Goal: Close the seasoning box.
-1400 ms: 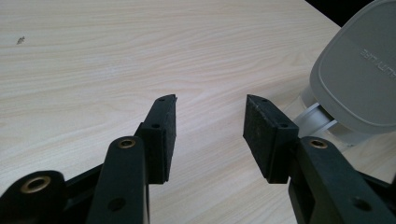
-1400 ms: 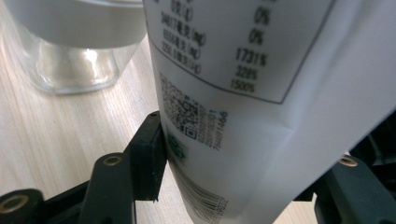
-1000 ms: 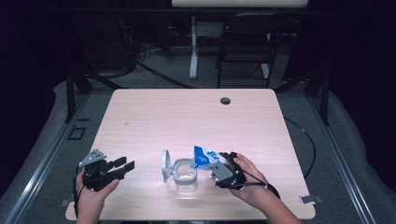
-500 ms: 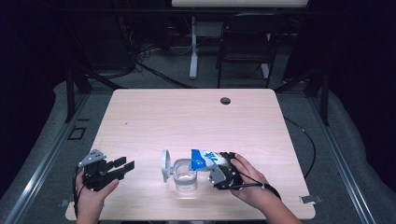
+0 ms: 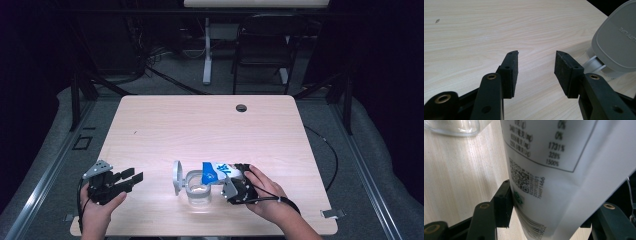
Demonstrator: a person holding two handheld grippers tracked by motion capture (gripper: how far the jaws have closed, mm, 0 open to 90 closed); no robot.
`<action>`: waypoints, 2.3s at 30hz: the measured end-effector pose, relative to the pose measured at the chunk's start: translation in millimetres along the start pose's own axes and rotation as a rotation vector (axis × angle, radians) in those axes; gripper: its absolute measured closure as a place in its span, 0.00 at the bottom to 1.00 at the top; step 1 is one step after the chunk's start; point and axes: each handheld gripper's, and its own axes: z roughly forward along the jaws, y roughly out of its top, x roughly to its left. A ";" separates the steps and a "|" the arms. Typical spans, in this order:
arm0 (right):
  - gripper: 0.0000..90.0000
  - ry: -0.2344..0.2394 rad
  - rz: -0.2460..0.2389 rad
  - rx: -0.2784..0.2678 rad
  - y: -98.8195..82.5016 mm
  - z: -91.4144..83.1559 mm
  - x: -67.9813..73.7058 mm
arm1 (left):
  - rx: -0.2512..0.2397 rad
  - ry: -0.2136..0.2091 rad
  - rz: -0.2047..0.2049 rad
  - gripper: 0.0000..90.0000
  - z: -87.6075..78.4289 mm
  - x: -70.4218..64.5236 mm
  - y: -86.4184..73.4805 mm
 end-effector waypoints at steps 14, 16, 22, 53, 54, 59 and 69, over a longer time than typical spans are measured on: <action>0.48 -0.008 -0.021 0.006 1.9 1.2 -0.2 | 0.000 0.001 -0.007 0.60 -0.7 1.9 -0.5; 0.48 -0.012 -0.033 0.015 2.6 0.8 -0.3 | 0.001 0.001 -0.007 0.60 -0.5 1.9 -0.6; 0.48 -0.027 -0.054 0.016 4.0 -0.1 -0.3 | 0.000 0.000 -0.008 0.60 0.1 1.9 -0.9; 0.48 -0.101 -0.187 0.086 10.8 -1.6 -2.2 | -0.003 -0.001 -0.016 0.60 0.2 3.1 -1.7; 0.48 -0.102 -0.189 0.087 10.9 -1.7 -2.3 | -0.003 -0.001 -0.015 0.60 0.1 3.2 -1.7; 0.48 -0.108 -0.205 0.102 12.2 -2.8 -2.9 | -0.004 -0.001 -0.016 0.60 0.0 3.1 -1.7; 0.48 -0.114 -0.242 0.108 14.0 -3.8 -4.8 | -0.002 -0.002 -0.015 0.60 -0.5 3.0 -1.5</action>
